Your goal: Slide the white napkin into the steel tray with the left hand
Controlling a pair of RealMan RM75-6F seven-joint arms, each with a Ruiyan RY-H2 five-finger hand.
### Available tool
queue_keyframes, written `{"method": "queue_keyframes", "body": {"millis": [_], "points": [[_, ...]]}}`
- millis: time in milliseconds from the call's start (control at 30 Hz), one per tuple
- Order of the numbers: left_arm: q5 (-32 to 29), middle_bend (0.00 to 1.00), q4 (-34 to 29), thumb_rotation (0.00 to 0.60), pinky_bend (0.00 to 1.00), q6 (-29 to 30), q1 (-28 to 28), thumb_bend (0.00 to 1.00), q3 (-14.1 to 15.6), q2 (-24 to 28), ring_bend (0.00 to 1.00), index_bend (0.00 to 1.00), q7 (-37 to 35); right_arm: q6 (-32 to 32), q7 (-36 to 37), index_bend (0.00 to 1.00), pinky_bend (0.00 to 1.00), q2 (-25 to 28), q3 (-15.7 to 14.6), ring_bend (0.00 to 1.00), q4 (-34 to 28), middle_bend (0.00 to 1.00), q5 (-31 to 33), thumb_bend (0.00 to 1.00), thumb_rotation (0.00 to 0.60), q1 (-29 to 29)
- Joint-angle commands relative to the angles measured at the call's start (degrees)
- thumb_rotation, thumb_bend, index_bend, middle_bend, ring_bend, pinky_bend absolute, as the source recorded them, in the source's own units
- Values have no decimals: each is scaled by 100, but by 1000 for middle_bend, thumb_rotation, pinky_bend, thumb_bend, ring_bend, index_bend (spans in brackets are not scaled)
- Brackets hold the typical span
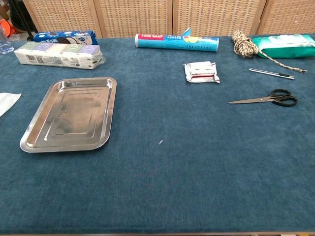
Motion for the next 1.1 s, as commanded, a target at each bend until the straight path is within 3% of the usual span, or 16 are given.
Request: {"method": "queue_keyframes", "body": {"millis": [33, 733, 967, 1100], "points": [[-1, 0, -10, 600, 0, 1, 2, 326, -1, 6, 0, 238, 2, 19, -1, 206, 0, 3, -7, 0, -2, 0, -16, 53, 600, -9], [-29, 0, -229, 600, 0, -334, -42, 324, 159, 186, 0, 238, 224, 51, 39, 206, 0, 31, 21, 0, -12, 0, 43, 53, 600, -34], [-341, 0, -453, 600, 0, -1330, -342, 321, 316, 796, 0, 238, 88, 80, 89, 207, 0, 46, 25, 0, 1, 0, 38, 53, 600, -47], [-368, 0, -526, 600, 0, -1586, -513, 321, 279, 1069, 0, 238, 136, 110, 105, 206, 0, 54, 29, 0, -7, 0, 34, 53, 600, -60]]}}
